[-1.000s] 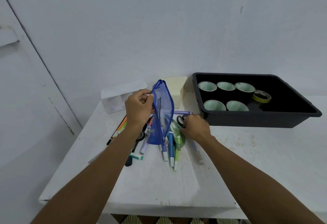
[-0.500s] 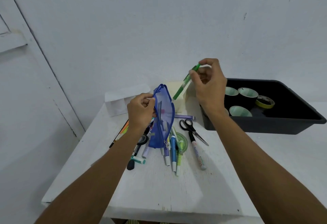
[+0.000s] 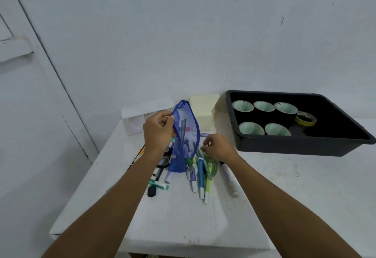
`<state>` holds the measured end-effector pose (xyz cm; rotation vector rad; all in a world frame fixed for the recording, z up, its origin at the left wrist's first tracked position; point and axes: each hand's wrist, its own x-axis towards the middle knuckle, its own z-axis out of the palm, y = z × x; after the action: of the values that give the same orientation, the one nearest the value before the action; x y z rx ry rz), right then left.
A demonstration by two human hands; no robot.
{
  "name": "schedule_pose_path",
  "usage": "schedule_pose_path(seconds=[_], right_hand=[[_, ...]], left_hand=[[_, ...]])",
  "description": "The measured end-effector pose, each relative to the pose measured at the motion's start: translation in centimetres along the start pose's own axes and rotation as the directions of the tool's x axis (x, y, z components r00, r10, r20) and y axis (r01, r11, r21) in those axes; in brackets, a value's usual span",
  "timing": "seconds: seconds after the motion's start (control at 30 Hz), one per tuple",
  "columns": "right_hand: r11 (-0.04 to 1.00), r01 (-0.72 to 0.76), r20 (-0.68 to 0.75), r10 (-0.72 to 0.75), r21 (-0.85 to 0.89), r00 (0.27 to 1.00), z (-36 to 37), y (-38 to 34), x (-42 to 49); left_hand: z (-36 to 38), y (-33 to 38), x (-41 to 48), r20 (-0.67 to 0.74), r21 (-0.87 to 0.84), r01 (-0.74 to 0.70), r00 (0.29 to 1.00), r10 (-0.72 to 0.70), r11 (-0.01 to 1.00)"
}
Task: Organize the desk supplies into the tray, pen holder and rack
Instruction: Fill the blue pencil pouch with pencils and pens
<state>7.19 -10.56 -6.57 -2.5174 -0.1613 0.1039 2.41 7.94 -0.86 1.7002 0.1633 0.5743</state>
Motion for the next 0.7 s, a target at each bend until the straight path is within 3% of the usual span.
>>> schedule_pose_path(seconds=[0.23,0.4,0.53,0.63,0.7], right_hand=[[0.996,-0.043,0.093,0.05,-0.082,0.994,0.8,-0.3,0.1],[0.992,-0.123,0.1,0.12,0.026,0.988,0.9,-0.5,0.8],[0.929,-0.088,-0.127,0.143,0.359,0.982,-2.7,-2.0,1.0],[0.858,0.14,-0.388,0.073,0.494,0.919,-7.1,-4.5,0.3],[0.822,0.268,-0.485,0.01,0.502,0.874,-9.3,-6.4,-0.6]], left_hand=[[-0.1,0.0,0.4,0.004,-0.035,0.032,0.999,-0.032,0.999],[-0.1,-0.1,0.3,0.014,-0.036,0.04,0.999,-0.04,0.999],[-0.2,0.0,0.4,0.011,-0.051,0.046,0.999,-0.045,0.998],[-0.1,0.3,0.5,0.008,-0.039,0.049,0.999,-0.049,0.998],[0.1,0.4,0.5,0.004,-0.036,0.052,0.999,-0.052,0.998]])
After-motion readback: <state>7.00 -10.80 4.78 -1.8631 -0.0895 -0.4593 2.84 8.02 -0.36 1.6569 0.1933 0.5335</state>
